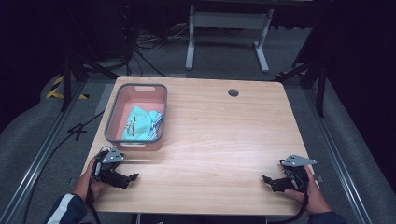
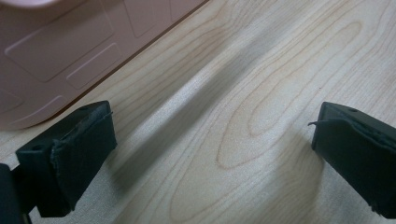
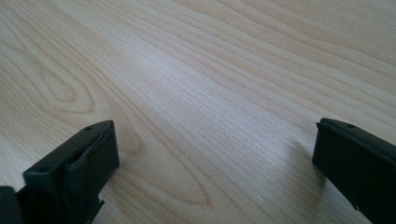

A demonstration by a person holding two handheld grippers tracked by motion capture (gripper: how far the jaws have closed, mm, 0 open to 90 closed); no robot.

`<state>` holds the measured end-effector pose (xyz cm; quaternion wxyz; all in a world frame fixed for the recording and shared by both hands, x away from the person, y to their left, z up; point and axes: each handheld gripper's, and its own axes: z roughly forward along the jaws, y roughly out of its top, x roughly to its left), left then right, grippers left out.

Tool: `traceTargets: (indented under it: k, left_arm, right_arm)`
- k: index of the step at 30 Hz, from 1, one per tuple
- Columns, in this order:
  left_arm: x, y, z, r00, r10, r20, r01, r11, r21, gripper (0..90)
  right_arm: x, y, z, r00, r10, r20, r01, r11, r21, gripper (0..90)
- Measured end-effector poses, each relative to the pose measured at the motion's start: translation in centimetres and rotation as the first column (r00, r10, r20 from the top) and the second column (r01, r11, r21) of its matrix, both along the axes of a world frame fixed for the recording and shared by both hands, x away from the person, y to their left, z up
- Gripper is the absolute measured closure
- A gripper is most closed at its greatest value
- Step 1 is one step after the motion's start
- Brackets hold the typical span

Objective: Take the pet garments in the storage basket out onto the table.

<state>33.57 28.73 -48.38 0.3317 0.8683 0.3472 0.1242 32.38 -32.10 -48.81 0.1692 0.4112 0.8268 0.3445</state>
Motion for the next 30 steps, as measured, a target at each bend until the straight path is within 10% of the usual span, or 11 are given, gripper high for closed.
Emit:
traceTargets:
  k: [13,30]
  left_arm:
    - [0.0,0.1,0.0,1.0000,0.002,0.000,-0.002,1.0000,-0.002,0.0]
    - [-0.7,-0.2,1.6,0.9995,0.002,-0.031,0.001,0.9928,0.120,15.7]
  right_arm:
    - [0.0,0.0,0.0,1.0000,-0.001,-0.001,0.001,1.000,0.004,0.5]
    - [0.0,0.1,0.0,1.0000,-0.003,-0.001,0.003,1.000,0.004,0.5]
